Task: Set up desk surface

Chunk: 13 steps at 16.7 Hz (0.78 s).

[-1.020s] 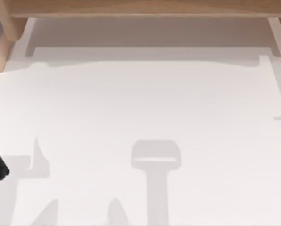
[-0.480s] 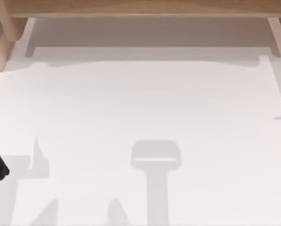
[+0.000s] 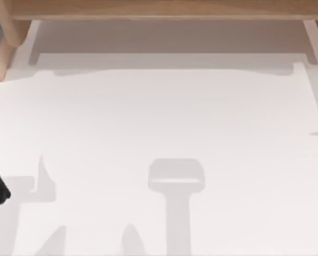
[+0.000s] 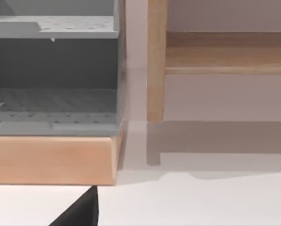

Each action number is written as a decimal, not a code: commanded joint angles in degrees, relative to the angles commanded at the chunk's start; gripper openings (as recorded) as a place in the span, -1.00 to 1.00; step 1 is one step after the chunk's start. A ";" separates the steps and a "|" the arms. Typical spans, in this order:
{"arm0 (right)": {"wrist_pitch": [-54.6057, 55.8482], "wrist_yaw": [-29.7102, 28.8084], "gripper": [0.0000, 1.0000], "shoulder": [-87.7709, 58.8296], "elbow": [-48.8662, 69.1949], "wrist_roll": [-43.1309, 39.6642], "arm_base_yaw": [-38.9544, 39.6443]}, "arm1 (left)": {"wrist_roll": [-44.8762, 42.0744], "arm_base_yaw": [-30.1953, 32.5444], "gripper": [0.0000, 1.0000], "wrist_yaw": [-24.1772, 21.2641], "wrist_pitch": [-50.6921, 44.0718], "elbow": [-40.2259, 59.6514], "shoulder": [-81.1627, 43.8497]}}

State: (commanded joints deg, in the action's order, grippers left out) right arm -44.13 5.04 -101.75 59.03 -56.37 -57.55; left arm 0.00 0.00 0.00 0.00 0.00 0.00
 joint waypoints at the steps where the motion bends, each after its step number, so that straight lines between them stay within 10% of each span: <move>1: 0.00 0.00 1.00 0.00 0.00 0.00 0.00 | 0.00 0.00 1.00 0.00 0.00 0.00 0.00; 13: 18.47 4.62 1.00 1.22 -1.94 -3.90 0.80 | 0.00 0.00 1.00 0.00 0.00 0.00 0.00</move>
State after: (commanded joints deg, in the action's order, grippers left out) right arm -25.66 9.66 -100.53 57.09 -60.27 -56.75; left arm 0.00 0.00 0.00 0.00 0.00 0.00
